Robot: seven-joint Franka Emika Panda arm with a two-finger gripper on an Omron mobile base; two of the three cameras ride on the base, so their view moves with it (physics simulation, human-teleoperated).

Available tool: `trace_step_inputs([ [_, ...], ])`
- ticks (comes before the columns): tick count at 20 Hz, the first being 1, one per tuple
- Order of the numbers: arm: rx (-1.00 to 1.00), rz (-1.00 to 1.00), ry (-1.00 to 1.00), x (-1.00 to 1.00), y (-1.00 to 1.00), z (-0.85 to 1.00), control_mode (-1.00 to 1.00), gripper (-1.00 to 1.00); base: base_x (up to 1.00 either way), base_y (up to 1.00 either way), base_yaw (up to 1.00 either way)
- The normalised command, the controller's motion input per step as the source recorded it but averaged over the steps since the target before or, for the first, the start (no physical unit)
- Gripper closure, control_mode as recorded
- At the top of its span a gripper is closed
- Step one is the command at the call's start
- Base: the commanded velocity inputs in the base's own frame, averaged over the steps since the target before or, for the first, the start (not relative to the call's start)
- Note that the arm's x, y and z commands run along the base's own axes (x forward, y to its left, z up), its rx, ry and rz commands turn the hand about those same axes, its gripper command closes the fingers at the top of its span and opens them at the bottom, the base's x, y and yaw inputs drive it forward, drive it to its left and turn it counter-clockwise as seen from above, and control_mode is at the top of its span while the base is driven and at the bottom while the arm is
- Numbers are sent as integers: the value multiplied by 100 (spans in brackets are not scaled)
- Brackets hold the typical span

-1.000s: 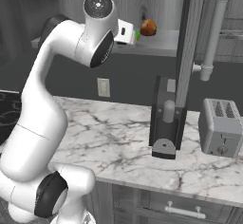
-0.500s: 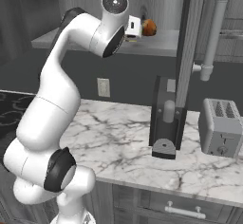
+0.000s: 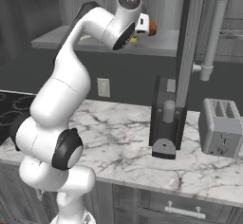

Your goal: Pick the sponge and dish brush from the cabinet and place them on the counter.

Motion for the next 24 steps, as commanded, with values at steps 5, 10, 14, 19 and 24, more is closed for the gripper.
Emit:
trace_step_inputs([
  [5, 0, 0, 0, 2, 0, -2, -100, -100, 0, 0, 0],
  [10, 0, 0, 1, 27, 0, -11, -100, -100, 0, 0, 0],
  [14, -1, 0, 3, 43, 0, -17, -100, -100, 0, 0, 0],
  [19, 0, 0, 3, 47, 0, -8, -100, -100, 0, 0, 0],
  [24, 0, 0, 4, 39, -1, -12, -100, -100, 0, 0, 0],
])
